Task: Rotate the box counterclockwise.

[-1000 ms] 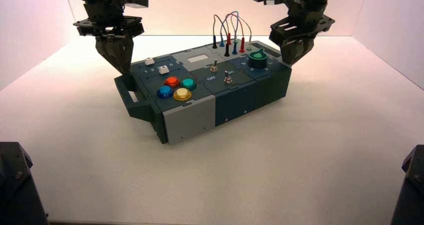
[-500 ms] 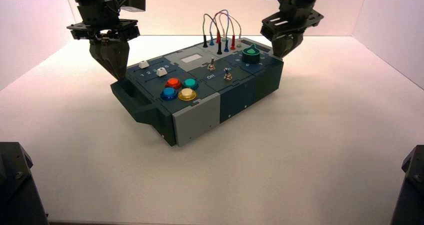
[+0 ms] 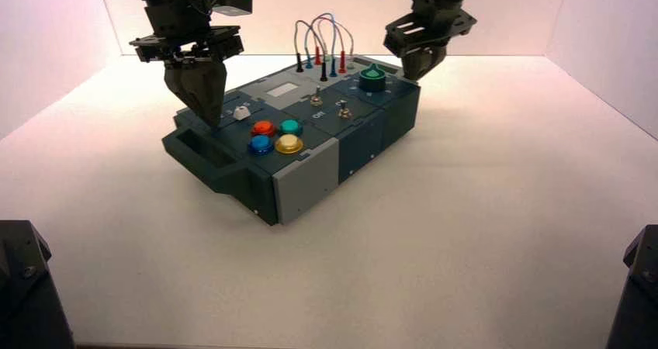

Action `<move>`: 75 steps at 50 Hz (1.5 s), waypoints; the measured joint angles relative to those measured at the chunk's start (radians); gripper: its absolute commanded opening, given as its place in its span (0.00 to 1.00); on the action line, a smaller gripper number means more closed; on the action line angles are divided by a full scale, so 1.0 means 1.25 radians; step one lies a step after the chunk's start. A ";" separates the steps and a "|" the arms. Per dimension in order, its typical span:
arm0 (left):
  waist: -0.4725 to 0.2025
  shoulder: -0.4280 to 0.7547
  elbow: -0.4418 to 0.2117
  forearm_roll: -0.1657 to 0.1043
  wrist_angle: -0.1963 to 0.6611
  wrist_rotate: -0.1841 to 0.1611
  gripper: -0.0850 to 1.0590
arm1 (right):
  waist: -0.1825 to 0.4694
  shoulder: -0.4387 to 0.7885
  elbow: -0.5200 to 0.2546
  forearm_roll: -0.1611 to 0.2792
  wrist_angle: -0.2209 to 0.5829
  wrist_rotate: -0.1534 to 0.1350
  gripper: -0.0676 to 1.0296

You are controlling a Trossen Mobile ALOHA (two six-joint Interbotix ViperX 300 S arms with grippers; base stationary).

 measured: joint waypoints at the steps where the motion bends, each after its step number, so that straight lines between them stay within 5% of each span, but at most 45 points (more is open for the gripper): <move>1: 0.000 0.000 0.000 -0.001 -0.001 -0.002 0.05 | 0.002 0.002 -0.005 0.000 0.000 -0.001 0.04; 21: -0.001 -0.113 0.001 0.005 0.021 -0.012 0.05 | 0.010 -0.013 0.004 -0.006 0.002 0.000 0.04; 41: 0.010 -0.167 0.010 0.039 0.050 -0.032 0.05 | 0.029 -0.099 0.053 -0.013 0.061 0.005 0.04; 44: 0.044 -0.167 0.010 0.053 0.042 -0.037 0.05 | 0.034 -0.145 0.077 -0.009 0.079 0.007 0.04; 55: 0.119 -0.121 0.004 0.072 -0.031 -0.036 0.05 | 0.071 -0.287 0.172 0.028 0.120 0.009 0.04; 75: 0.128 0.007 -0.048 0.074 -0.066 -0.036 0.05 | 0.098 -0.430 0.236 0.061 0.217 0.013 0.04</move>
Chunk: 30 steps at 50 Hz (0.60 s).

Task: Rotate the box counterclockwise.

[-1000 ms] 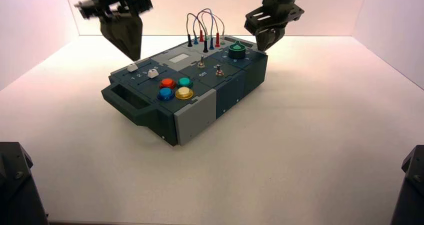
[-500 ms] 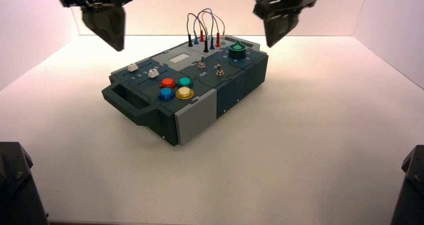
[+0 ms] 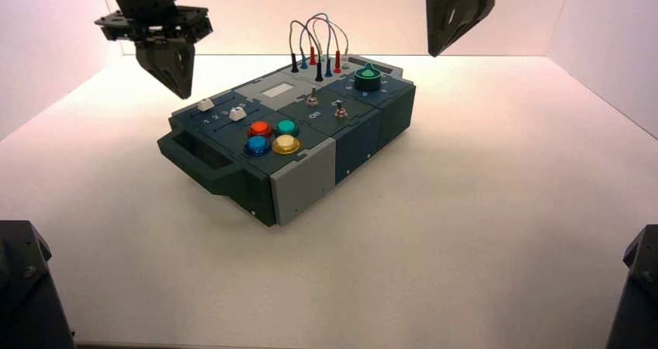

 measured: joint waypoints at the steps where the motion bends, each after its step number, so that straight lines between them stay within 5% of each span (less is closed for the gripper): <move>1: -0.001 0.004 -0.002 0.000 0.000 0.000 0.05 | 0.000 -0.006 0.004 0.000 0.002 -0.001 0.04; 30: 0.011 0.042 -0.004 0.021 -0.006 0.004 0.05 | 0.000 -0.167 0.054 0.002 0.094 0.000 0.04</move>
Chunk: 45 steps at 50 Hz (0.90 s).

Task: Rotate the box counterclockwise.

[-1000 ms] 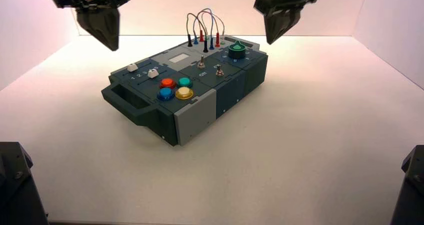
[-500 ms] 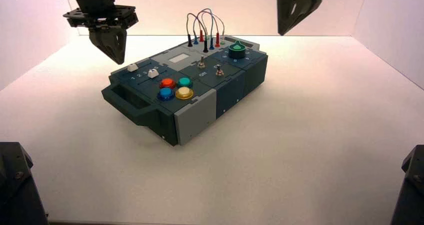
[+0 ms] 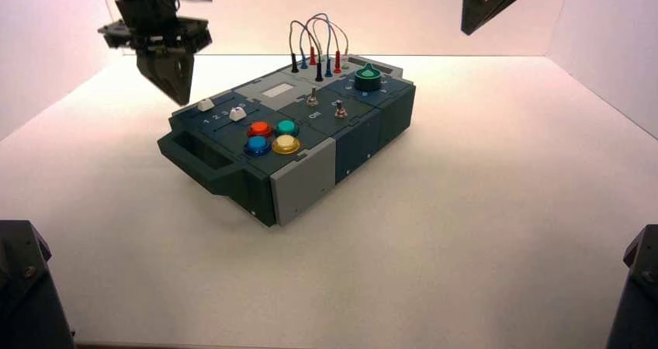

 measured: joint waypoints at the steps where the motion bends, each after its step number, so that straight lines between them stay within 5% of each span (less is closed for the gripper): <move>1: 0.000 0.006 0.000 0.002 0.001 0.001 0.05 | 0.000 -0.005 0.001 0.000 0.002 -0.001 0.04; 45: -0.108 0.012 0.022 -0.013 0.042 -0.026 0.05 | -0.001 -0.058 0.038 -0.020 0.034 -0.006 0.04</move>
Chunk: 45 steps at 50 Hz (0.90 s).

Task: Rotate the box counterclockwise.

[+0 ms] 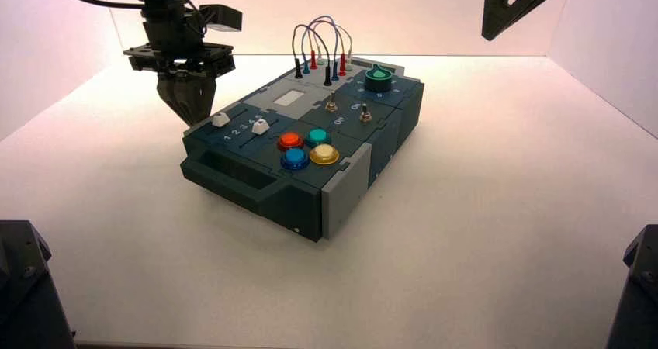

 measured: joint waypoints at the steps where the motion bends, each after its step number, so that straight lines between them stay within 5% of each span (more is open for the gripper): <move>1: -0.002 -0.015 0.000 -0.001 0.000 0.000 0.05 | 0.000 0.000 0.000 -0.001 0.000 0.001 0.04; 12: -0.015 -0.108 -0.001 -0.002 0.004 0.002 0.05 | 0.000 -0.005 0.000 -0.016 0.000 -0.002 0.04; 23: -0.012 -0.199 0.026 -0.002 -0.020 0.025 0.05 | 0.000 -0.020 0.015 0.010 0.001 -0.023 0.04; 30: -0.012 -0.295 0.081 -0.002 -0.099 0.037 0.05 | 0.000 -0.064 0.064 0.022 -0.063 -0.031 0.04; 45: -0.013 -0.380 0.128 -0.009 -0.155 0.077 0.05 | 0.000 -0.098 0.129 0.031 -0.133 -0.037 0.04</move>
